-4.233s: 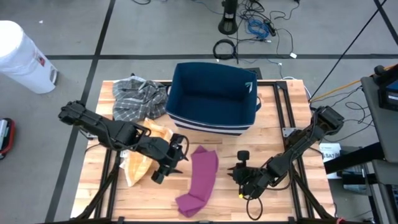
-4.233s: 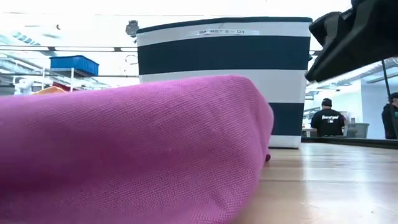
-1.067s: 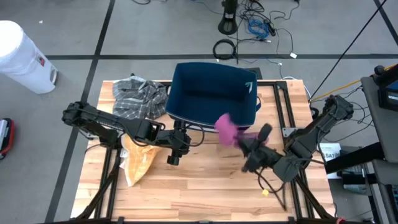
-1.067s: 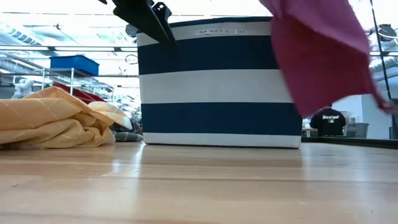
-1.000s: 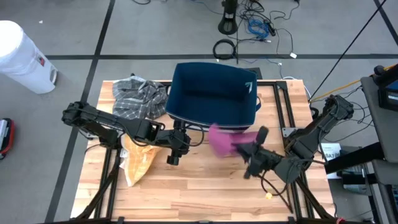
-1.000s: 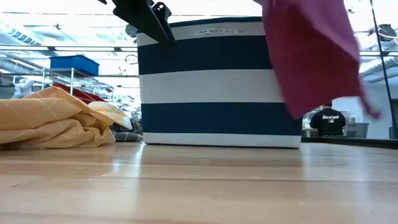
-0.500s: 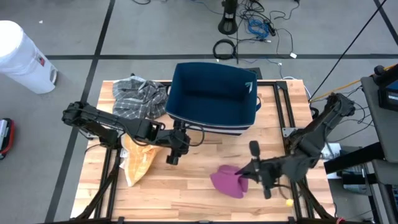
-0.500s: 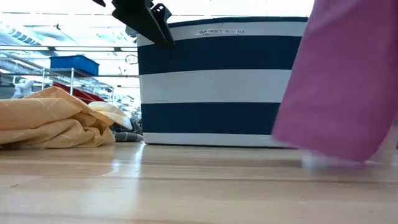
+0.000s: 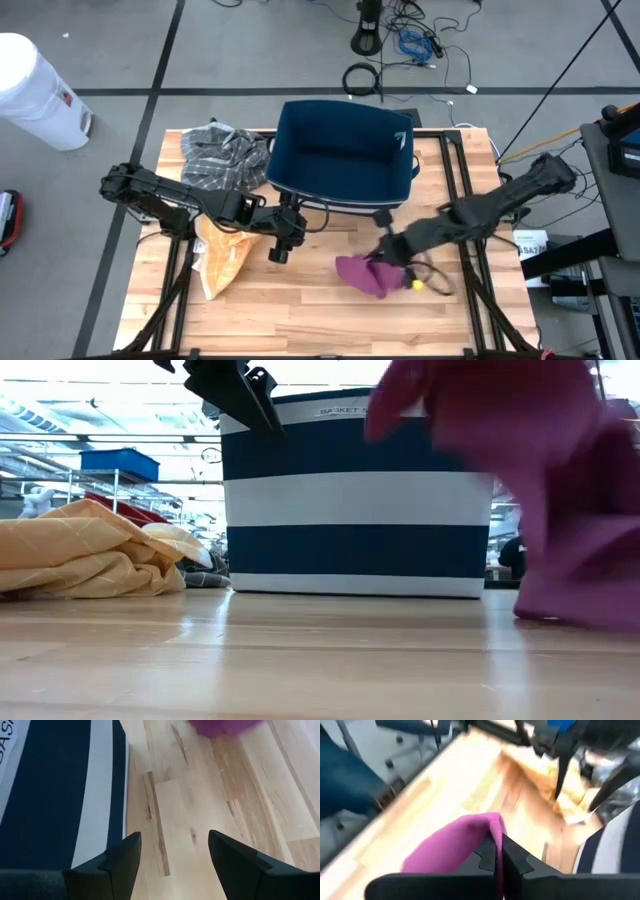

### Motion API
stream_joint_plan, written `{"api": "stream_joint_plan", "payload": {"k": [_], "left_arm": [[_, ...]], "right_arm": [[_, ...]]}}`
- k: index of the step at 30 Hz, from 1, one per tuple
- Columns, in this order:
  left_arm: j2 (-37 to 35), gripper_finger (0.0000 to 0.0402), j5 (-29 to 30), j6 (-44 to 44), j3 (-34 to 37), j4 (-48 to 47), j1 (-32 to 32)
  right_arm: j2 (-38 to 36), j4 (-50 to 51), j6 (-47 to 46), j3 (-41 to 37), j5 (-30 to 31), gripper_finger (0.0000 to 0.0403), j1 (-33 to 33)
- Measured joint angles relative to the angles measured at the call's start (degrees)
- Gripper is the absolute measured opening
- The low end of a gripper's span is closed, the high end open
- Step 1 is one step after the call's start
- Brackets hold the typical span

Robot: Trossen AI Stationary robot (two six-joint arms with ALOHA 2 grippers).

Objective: Fold towel
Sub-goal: Fold the purple towel

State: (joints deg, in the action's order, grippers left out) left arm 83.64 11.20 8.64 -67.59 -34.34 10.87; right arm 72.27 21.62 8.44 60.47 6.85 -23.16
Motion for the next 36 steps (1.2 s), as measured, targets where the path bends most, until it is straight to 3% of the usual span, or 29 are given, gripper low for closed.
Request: {"api": "stream_joint_plan", "payload": {"k": [10,15,20,23,27,32,36], "left_arm": [[0.0,0.0238,0.0,-1.2,0.0,-0.3,-0.1],[0.0,0.0238,0.0,-2.2,0.0,-1.0,-0.1],[0.0,0.0238,-0.1,-2.3,0.0,-1.8,0.1],[0.0,0.0238,-0.4,-2.3,0.0,-2.2,0.1],[0.0,0.0238,-5.9,-1.4,0.0,-1.1,0.2],[0.0,0.0238,-9.8,-0.2,0.0,2.6,1.5],[1.3,0.0238,-13.6,-0.2,0.0,2.9,2.0]], "right_arm": [[12.4,-13.0,5.6,-4.6,-12.8,0.0004,10.2],[19.3,-15.7,4.6,-4.6,-15.4,0.0085,11.6],[19.4,-12.0,1.6,-4.6,-5.2,0.0205,11.6],[16.2,-10.1,0.3,-4.6,-0.9,0.0242,10.4],[12.4,-9.9,-1.6,-4.5,1.9,0.0245,6.9],[8.5,-3.2,-2.0,-4.5,13.7,0.0217,1.3],[7.3,-1.6,-7.5,-4.5,10.1,0.0197,-0.5]]}}
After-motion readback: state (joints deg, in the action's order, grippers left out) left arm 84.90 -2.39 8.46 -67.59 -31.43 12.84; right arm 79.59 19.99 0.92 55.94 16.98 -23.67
